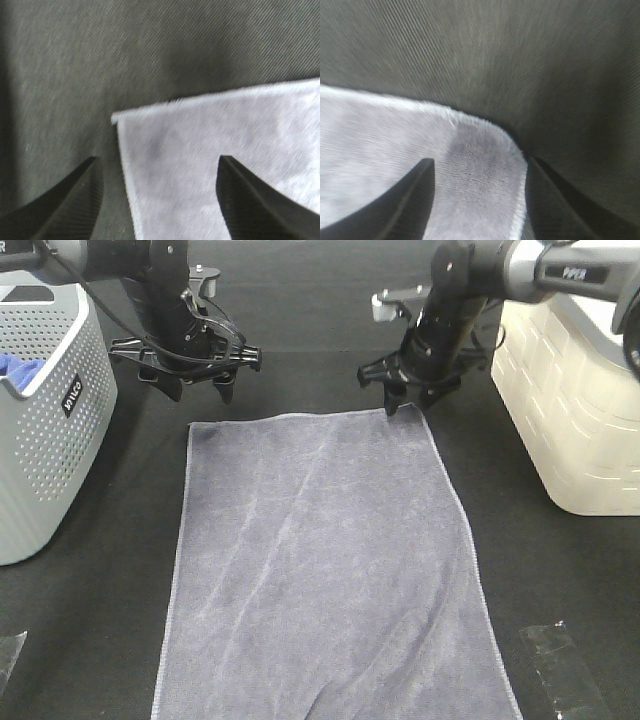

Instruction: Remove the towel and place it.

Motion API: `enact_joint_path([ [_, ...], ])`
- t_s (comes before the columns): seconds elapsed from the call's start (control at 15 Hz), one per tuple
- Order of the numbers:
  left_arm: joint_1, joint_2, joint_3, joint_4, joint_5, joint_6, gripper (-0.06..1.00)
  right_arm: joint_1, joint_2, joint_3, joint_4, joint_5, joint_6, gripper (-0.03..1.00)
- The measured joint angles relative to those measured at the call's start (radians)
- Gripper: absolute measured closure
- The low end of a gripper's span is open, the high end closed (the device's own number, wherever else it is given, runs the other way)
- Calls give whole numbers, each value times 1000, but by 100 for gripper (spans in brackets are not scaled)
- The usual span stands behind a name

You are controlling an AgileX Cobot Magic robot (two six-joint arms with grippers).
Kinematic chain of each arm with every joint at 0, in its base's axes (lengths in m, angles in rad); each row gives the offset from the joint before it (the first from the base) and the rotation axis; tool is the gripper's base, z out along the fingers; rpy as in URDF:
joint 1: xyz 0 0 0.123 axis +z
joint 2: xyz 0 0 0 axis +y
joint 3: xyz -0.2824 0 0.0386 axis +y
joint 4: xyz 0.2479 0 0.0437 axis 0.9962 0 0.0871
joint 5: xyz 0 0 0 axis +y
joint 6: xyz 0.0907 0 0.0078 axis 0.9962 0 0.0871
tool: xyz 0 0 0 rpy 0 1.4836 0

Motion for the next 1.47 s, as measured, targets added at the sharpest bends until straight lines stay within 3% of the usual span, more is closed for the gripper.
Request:
enact_joint_path([
  [0.33, 0, 11, 0, 0, 15, 4, 32, -2, 16, 0, -60, -6, 72, 45],
  [0.73, 0, 11, 0, 0, 26, 4, 32, -2, 27, -2, -62, -40, 102, 46],
  [0.87, 0, 11, 0, 0, 27, 4, 32, -2, 42, -4, -61, -42, 108, 52],
  [1.13, 0, 11, 0, 0, 29, 5, 32, -1, 42, -4, -62, -45, 117, 96],
  [1.47, 0, 12, 0, 3, 30, -7, 32, -1, 29, -4, -105, -37, 117, 97],
])
